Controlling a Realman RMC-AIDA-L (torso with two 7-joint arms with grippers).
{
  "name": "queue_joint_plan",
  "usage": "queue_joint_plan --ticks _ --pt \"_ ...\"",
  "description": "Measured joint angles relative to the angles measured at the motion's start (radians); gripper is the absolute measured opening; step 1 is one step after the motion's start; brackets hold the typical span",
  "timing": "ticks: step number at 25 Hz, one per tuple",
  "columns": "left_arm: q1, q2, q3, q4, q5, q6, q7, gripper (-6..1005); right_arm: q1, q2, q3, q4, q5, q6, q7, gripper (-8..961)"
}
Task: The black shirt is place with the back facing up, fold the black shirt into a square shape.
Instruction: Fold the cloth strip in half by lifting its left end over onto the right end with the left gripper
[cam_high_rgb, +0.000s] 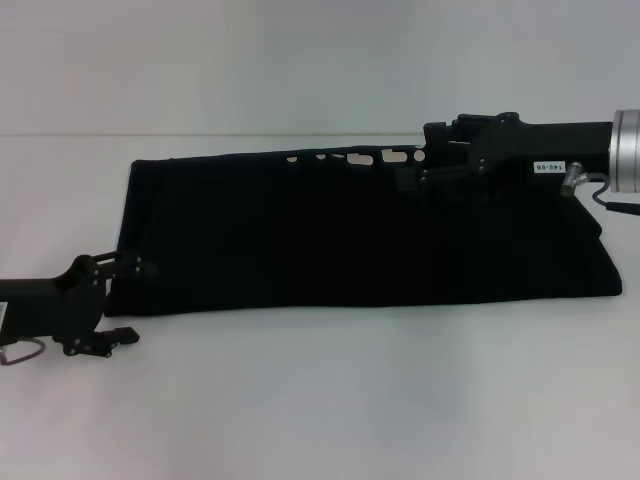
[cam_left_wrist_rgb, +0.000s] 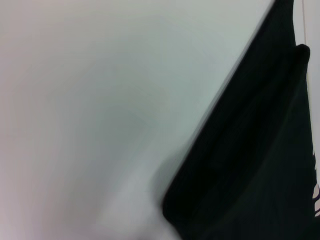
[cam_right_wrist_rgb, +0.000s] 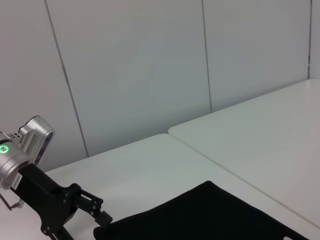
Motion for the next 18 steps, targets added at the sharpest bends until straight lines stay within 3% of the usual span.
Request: queue_joint_plan --ticks 18 --pt "-0.005 0.001 -0.012 -0.015 -0.019 -0.067 0.004 950 -0.001 0.000 0.005 0.004 0.016 0.006 -0.001 928"
